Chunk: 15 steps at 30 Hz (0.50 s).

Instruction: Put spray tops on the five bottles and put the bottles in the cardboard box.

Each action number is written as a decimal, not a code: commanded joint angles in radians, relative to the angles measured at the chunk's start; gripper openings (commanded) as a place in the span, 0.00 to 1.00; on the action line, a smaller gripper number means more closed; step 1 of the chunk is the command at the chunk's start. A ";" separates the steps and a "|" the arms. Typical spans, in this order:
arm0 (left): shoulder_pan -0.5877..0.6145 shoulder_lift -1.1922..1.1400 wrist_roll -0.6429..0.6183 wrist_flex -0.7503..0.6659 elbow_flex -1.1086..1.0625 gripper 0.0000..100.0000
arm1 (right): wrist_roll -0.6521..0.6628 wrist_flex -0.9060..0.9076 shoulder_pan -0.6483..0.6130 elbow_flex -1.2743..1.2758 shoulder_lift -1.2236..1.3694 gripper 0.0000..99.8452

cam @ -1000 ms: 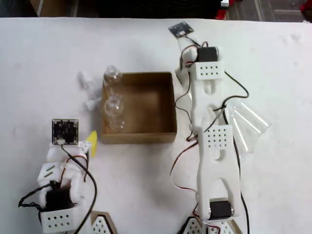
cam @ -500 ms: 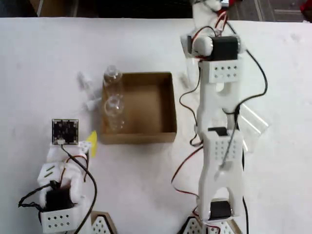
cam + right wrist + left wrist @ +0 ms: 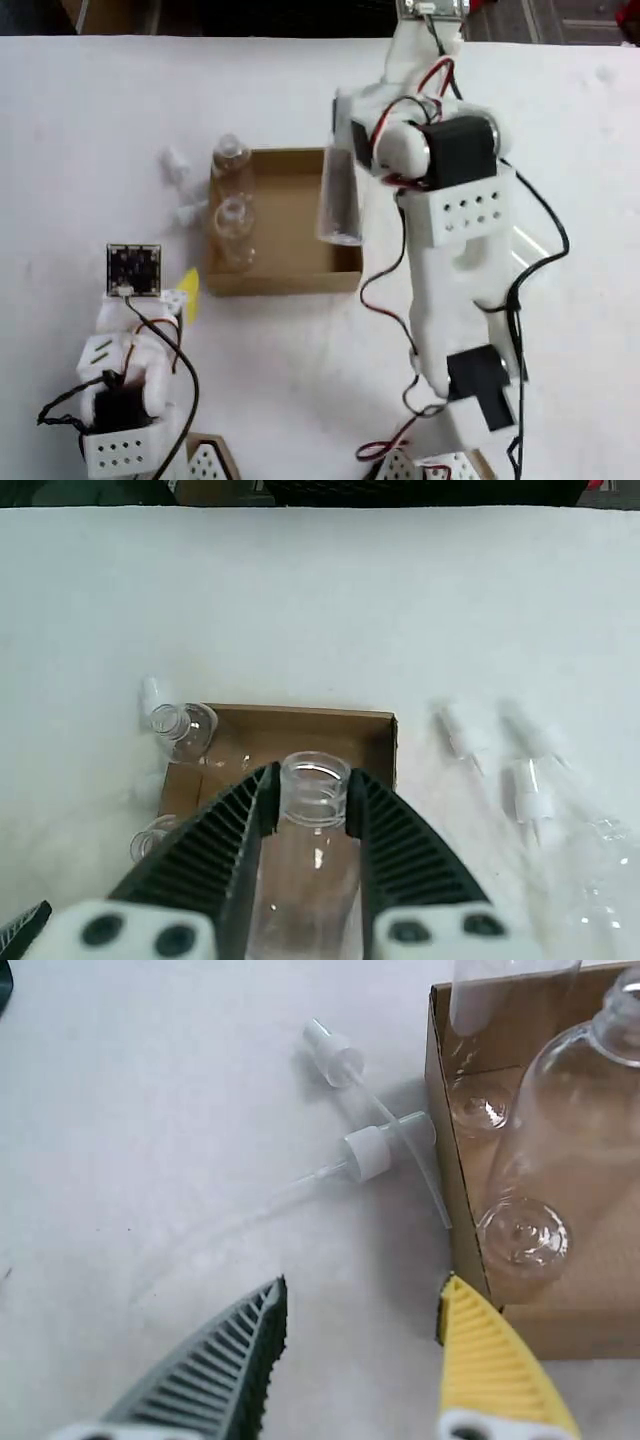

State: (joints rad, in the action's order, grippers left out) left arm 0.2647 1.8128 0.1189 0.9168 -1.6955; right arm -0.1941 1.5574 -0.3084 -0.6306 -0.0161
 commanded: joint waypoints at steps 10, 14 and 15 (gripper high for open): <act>-0.019 0.015 0.005 0.009 0.003 0.23 | -0.011 -0.412 -0.044 0.433 -0.163 0.02; -0.021 0.015 0.005 0.009 0.003 0.23 | -0.011 -0.647 -0.051 0.646 -0.257 0.02; -0.021 0.015 0.005 0.009 0.003 0.23 | -0.011 -0.731 -0.047 0.713 -0.275 0.02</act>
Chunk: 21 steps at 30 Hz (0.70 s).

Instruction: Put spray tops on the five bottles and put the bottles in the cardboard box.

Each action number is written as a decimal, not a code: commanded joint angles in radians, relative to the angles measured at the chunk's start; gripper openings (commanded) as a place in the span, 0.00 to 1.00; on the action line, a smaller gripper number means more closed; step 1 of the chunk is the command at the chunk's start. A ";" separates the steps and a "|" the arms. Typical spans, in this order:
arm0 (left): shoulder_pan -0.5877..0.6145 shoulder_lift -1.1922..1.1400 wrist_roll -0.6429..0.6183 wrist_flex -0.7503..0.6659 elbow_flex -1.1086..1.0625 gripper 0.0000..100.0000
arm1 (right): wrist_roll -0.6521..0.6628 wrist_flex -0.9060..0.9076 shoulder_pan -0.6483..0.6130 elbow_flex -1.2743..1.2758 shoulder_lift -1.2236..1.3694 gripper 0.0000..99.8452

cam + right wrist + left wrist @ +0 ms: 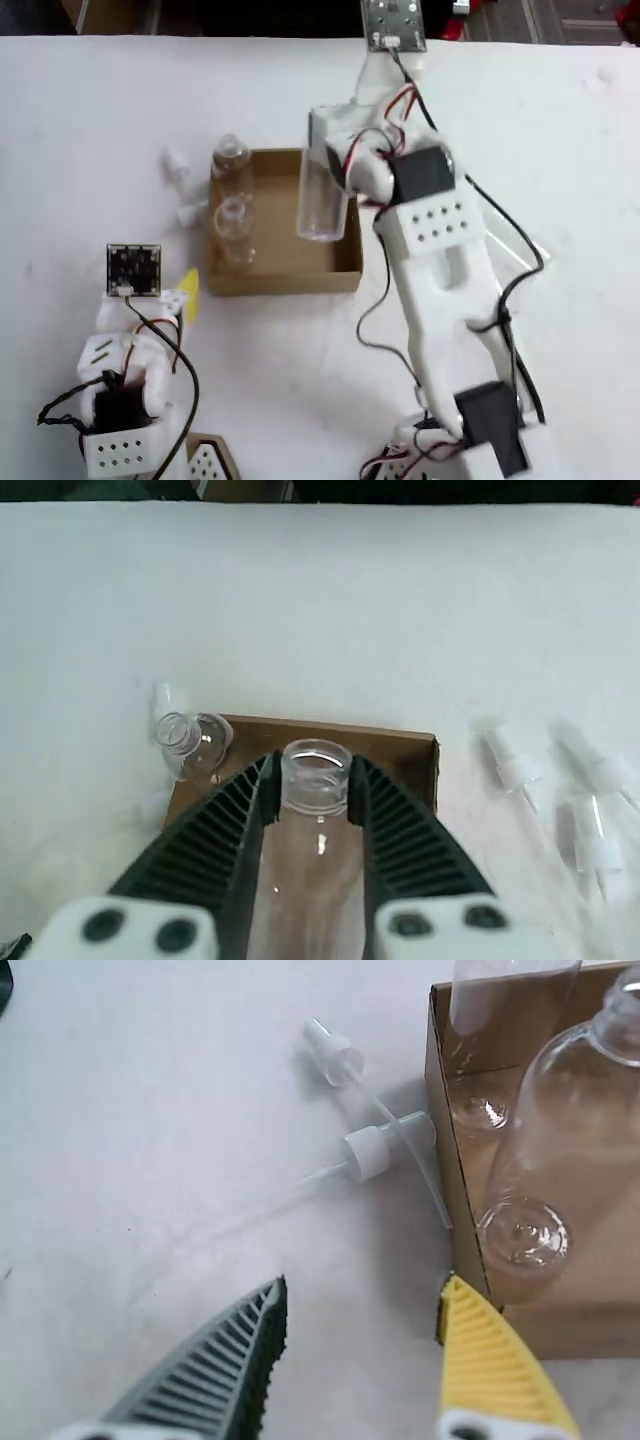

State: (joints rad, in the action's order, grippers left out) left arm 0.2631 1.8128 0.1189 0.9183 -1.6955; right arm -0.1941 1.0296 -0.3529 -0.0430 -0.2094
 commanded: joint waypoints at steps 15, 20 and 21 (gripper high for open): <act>-0.019 0.015 0.005 0.009 0.003 0.23 | 0.319 -1.414 0.013 0.910 -0.134 0.02; -0.019 0.015 0.005 0.009 0.003 0.23 | 0.319 -1.578 0.013 0.988 -0.099 0.02; -0.019 0.015 0.005 0.009 0.003 0.23 | 0.319 -1.612 0.015 0.988 -0.068 0.02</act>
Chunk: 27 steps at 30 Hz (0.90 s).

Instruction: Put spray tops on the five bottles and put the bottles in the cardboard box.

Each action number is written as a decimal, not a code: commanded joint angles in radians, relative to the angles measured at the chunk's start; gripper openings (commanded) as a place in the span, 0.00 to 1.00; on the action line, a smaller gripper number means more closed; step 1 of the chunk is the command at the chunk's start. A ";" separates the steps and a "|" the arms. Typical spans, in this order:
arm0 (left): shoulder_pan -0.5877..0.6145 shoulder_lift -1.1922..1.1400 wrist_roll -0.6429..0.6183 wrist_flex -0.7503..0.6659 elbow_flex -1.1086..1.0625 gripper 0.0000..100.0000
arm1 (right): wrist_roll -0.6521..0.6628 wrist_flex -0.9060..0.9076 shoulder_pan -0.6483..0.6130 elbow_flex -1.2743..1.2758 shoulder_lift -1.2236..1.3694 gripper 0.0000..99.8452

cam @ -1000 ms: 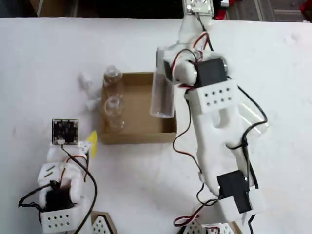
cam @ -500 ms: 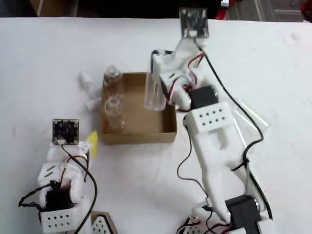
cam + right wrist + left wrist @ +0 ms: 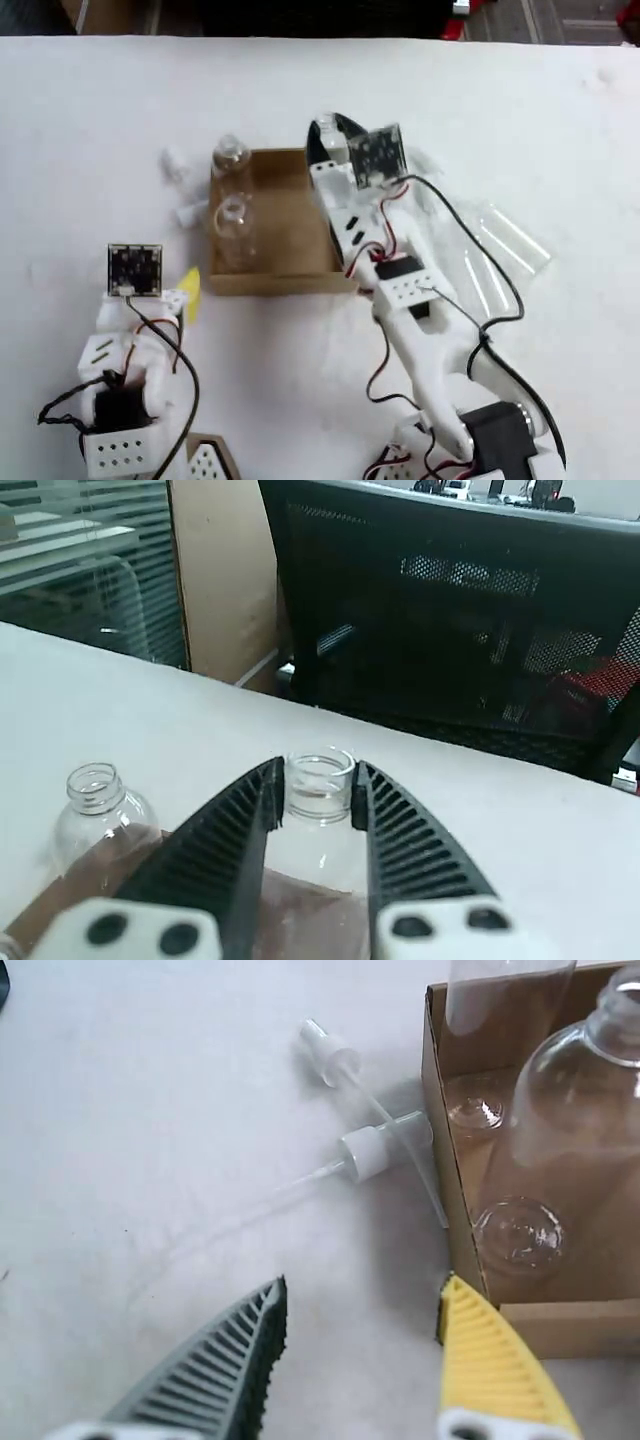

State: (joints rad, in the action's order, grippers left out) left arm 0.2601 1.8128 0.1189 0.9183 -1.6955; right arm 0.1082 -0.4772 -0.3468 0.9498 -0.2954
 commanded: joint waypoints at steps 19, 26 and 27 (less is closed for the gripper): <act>-0.016 0.015 0.005 0.009 0.003 0.23 | 0.026 -0.696 0.064 -0.005 0.506 0.02; -0.016 0.015 0.005 0.009 0.003 0.23 | 0.026 -0.685 0.062 -0.035 0.513 0.02; -0.016 0.015 0.005 0.009 0.003 0.23 | 0.026 -0.685 0.064 -0.041 0.513 0.02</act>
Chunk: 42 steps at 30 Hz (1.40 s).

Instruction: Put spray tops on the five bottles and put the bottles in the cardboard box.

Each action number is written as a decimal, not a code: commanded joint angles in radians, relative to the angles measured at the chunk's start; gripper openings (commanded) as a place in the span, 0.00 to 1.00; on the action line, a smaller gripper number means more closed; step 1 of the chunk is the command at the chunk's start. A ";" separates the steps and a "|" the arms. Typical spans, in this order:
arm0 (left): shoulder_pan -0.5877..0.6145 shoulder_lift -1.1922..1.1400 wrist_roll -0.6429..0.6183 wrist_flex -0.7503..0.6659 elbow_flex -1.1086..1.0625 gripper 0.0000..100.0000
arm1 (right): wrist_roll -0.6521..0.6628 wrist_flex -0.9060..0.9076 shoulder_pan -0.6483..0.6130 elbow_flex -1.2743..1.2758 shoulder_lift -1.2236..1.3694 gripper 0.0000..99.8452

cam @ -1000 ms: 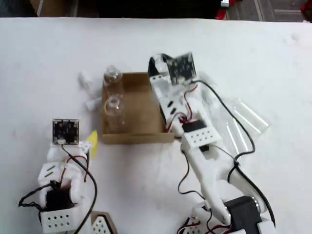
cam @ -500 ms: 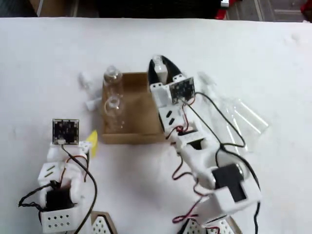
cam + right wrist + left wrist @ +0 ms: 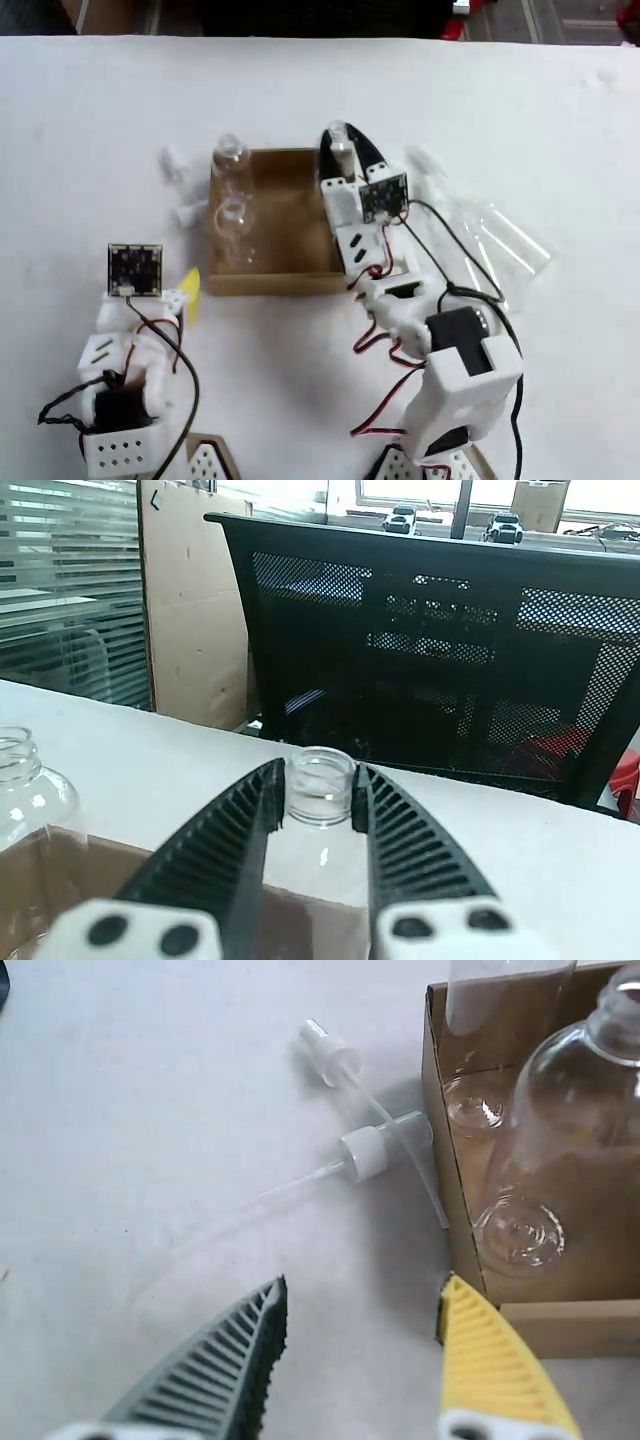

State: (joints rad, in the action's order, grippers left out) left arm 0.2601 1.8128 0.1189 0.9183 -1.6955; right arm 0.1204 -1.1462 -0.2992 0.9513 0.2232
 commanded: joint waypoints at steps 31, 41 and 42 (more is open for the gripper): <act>-0.016 0.015 0.005 0.009 0.003 0.23 | 0.014 -0.018 0.007 -0.127 0.139 0.09; -0.016 0.015 0.005 0.006 0.003 0.23 | 0.008 -0.016 -0.010 -0.121 0.137 0.14; -0.016 0.015 0.005 0.006 0.003 0.23 | 0.008 -0.016 -0.010 -0.121 0.133 0.14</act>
State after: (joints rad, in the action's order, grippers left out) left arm 0.2601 1.8128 0.1189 0.9183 -1.6955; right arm 0.1204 -1.1462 -0.2992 0.8332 0.3767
